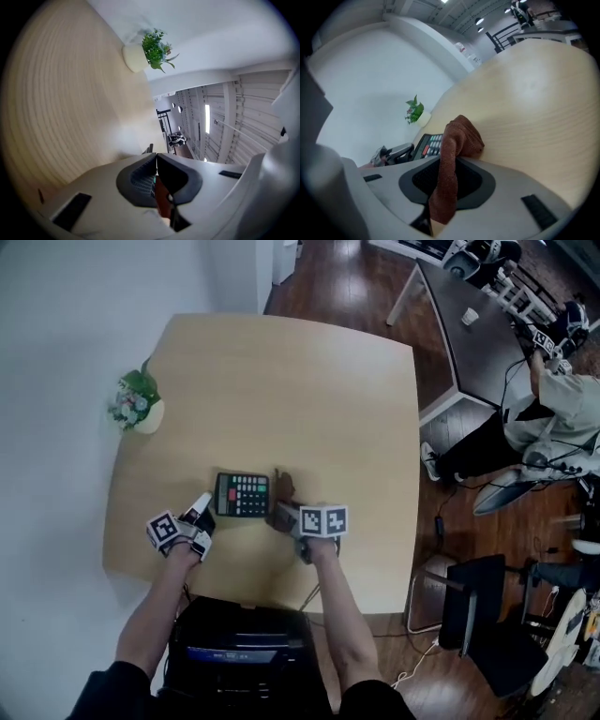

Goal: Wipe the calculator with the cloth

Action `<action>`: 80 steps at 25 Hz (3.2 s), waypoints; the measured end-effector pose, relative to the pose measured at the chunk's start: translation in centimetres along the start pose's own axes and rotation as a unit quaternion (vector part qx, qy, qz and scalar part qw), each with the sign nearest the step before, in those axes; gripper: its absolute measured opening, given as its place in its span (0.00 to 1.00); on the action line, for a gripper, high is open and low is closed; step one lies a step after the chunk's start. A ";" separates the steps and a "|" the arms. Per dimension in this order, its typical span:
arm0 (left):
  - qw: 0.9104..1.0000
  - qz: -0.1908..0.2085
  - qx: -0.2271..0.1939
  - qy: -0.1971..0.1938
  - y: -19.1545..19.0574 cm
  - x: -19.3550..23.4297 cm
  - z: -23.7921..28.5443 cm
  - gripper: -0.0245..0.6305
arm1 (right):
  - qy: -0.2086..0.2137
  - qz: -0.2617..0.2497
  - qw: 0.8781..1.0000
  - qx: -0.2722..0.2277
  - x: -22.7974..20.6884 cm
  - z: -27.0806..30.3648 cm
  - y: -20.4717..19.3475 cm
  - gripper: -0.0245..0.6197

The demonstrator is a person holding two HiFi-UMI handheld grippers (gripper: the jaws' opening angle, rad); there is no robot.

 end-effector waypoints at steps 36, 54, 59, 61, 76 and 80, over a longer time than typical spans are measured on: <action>0.999 -0.032 -0.012 -0.041 -0.5 0.2 0.8 0.03 | -0.020 0.020 0.995 0.093 -0.5 3.3 1.4 0.17; 0.332 0.921 0.186 -0.083 -1.3 0.3 -0.3 0.36 | -0.061 0.037 0.997 0.011 5.6 -4.7 -10.4 0.17; 0.116 0.966 0.177 -0.147 -4.6 0.2 2.1 0.37 | -0.079 0.042 0.996 -0.023 6.8 -5.4 -10.0 0.17; 0.079 0.968 0.182 -0.154 -4.7 1.4 2.8 0.33 | -0.091 0.049 0.994 -0.039 7.2 -5.7 -10.4 0.17; 0.878 0.295 0.319 -0.200 -3.8 -10.6 1.5 0.11 | -0.117 0.042 0.981 -0.146 11.7 -9.7 -9.1 0.17; 0.900 0.153 0.298 -0.277 -3.4 -12.9 -2.6 0.11 | -0.098 -0.038 0.983 -0.152 14.4 -10.1 -6.2 0.17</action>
Point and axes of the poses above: the fingertips, and each gripper's own axes: z forward along the fingers, x to its left, y out of its top, the point moved 2 cm from there along -z, backward along the fingers, and after that the axes turned 11 degrees about y, right-handed, at the moved point
